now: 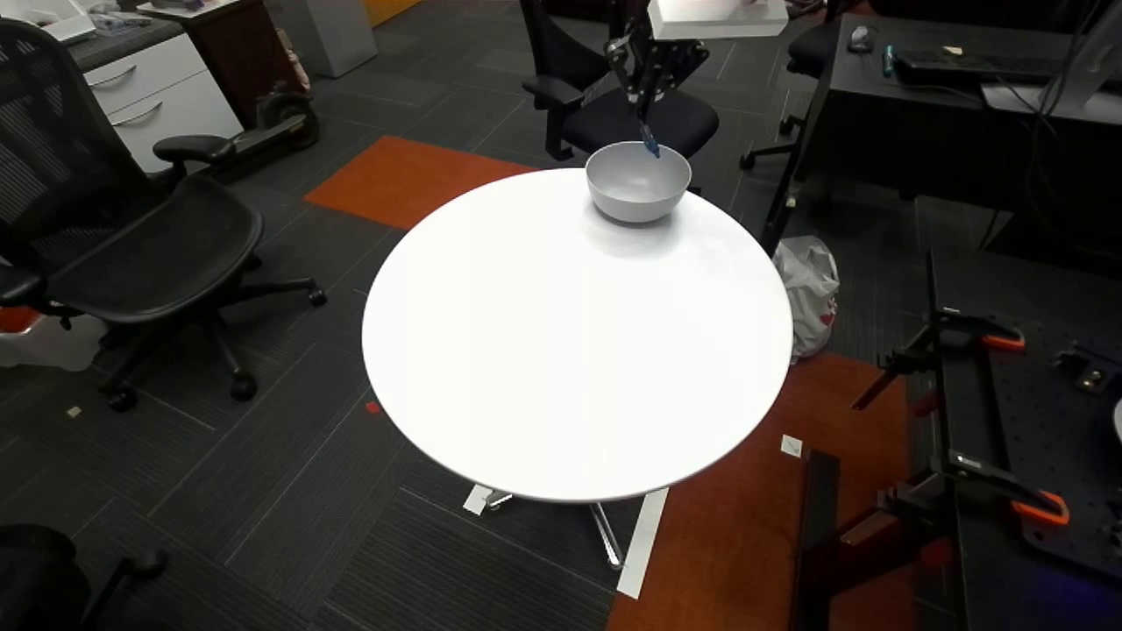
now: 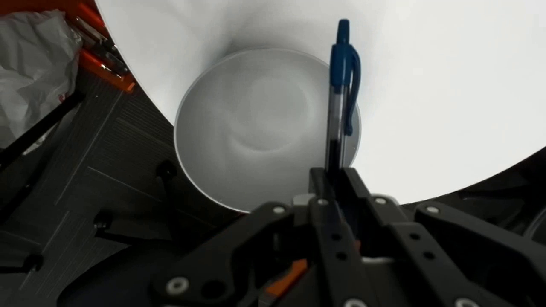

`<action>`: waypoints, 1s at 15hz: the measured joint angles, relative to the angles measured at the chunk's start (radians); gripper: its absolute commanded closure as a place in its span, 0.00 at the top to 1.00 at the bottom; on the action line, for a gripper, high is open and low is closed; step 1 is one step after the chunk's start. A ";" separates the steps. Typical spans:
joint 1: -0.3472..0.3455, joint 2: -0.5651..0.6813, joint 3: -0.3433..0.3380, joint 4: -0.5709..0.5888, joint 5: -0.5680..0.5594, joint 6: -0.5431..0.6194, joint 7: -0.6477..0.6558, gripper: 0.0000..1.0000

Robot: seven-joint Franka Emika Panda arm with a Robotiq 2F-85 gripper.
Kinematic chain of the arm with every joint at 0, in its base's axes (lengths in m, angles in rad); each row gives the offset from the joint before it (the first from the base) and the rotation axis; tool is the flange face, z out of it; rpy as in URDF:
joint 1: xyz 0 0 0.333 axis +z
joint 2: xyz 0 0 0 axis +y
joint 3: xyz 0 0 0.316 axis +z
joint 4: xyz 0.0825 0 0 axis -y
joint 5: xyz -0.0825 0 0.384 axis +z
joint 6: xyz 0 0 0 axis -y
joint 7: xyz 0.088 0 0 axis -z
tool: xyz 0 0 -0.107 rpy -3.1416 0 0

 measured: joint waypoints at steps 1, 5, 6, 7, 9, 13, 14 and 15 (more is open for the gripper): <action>-0.005 0.035 0.001 0.033 0.009 -0.016 -0.006 0.03; -0.026 0.163 0.000 0.150 0.026 -0.072 -0.007 0.03; -0.033 0.190 0.000 0.174 0.029 -0.079 -0.007 0.03; -0.040 0.216 -0.001 0.197 0.031 -0.087 -0.007 0.03; -0.052 0.255 -0.003 0.237 0.033 -0.097 -0.007 0.19; -0.069 0.301 -0.003 0.302 0.040 -0.126 -0.007 0.58; -0.071 0.309 -0.003 0.315 0.043 -0.136 -0.007 0.67; -0.073 0.315 -0.003 0.327 0.045 -0.144 -0.007 0.73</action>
